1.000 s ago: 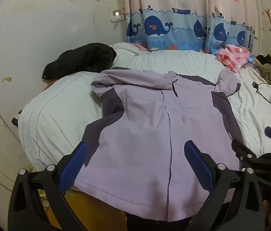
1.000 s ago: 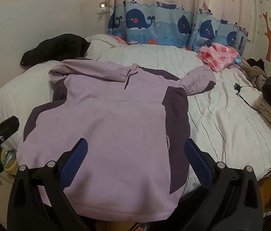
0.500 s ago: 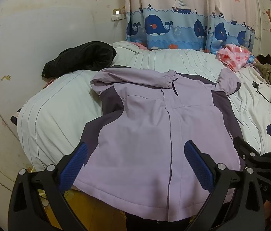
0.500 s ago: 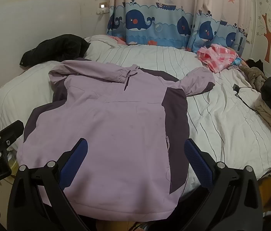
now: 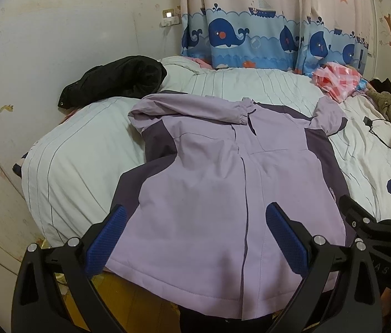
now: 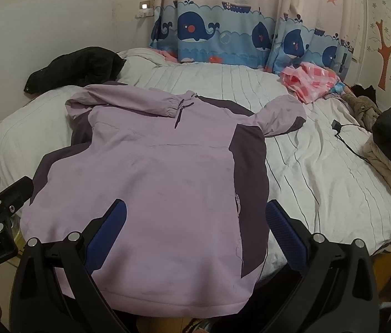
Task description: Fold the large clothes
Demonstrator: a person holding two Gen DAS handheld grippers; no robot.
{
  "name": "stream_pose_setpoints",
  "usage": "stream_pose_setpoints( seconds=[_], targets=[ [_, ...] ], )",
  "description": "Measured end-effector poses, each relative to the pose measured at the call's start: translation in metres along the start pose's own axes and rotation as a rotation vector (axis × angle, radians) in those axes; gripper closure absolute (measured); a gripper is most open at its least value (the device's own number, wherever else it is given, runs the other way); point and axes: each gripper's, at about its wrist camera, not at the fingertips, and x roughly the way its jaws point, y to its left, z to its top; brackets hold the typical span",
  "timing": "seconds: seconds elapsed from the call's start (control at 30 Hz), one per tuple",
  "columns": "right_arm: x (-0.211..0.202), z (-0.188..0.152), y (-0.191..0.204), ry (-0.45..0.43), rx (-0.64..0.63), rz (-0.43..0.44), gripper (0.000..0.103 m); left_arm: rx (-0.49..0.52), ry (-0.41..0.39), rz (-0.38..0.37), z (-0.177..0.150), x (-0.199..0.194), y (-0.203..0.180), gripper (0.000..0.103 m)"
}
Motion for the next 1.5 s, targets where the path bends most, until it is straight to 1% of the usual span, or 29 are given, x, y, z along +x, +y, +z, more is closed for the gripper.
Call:
stream_pose_setpoints(
  seconds=[0.33,0.97,1.5],
  targets=[
    [-0.0015,-0.0008,0.0044,-0.007,-0.010,-0.014,0.006,-0.001,0.000,0.001,-0.0011,0.0003,0.0009,0.007],
    [-0.0045,-0.0004,0.0069,-0.011,-0.005,0.002,0.006,-0.005,0.001,-0.001,-0.0021,0.0033,0.0016,0.007],
    [-0.0078,0.0038,0.0067,-0.011,-0.006,-0.010,0.006,0.001,0.002,-0.007,-0.0026,0.0014,-0.0046,0.007]
  ],
)
